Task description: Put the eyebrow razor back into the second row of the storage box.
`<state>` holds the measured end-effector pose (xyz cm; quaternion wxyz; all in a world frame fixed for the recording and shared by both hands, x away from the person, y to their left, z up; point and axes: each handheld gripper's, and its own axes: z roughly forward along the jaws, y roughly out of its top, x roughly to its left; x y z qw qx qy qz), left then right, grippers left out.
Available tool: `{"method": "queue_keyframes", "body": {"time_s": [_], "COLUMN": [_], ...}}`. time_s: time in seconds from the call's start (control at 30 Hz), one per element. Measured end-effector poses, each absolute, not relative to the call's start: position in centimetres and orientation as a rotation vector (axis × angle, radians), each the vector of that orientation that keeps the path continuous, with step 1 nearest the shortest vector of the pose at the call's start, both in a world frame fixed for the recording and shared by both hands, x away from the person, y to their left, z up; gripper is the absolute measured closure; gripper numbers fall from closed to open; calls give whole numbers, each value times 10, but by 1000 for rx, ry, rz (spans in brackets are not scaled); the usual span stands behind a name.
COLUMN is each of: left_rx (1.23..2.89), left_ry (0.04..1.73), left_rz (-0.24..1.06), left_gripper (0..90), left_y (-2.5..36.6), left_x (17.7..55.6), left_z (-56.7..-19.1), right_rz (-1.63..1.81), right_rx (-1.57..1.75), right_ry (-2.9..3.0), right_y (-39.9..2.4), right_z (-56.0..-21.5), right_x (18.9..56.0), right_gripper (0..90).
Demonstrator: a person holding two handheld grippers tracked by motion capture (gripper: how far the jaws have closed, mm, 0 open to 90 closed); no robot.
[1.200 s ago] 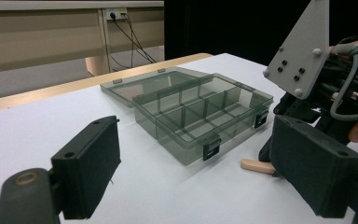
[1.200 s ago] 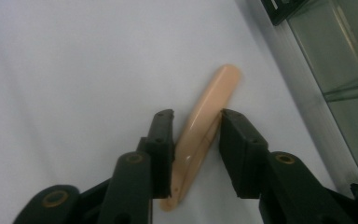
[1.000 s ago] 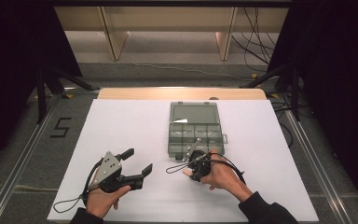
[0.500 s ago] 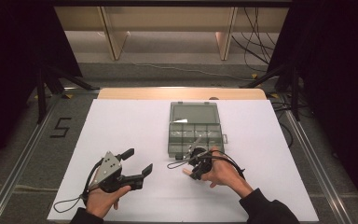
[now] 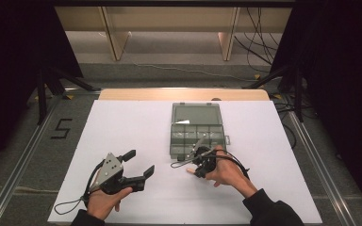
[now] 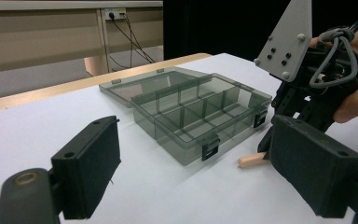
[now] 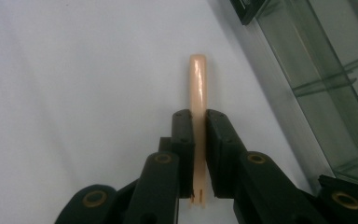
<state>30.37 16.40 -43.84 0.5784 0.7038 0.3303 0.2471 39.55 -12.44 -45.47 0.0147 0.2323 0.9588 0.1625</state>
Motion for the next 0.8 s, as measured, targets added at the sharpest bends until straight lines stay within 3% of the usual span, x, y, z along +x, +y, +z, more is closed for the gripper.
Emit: {"method": "queue_keyframes", "body": {"time_s": [0.8], "left_rx": [1639], "left_ry": [778], "left_rz": [577], "left_gripper": [160], "left_y": [164], "left_x": [304], "left_z": [-438], "right_rz": [687], "right_rx": [690], "right_ry": [2887], "right_y": [-142], "right_z": [-409], "right_x": [405], "right_gripper": [828]}}
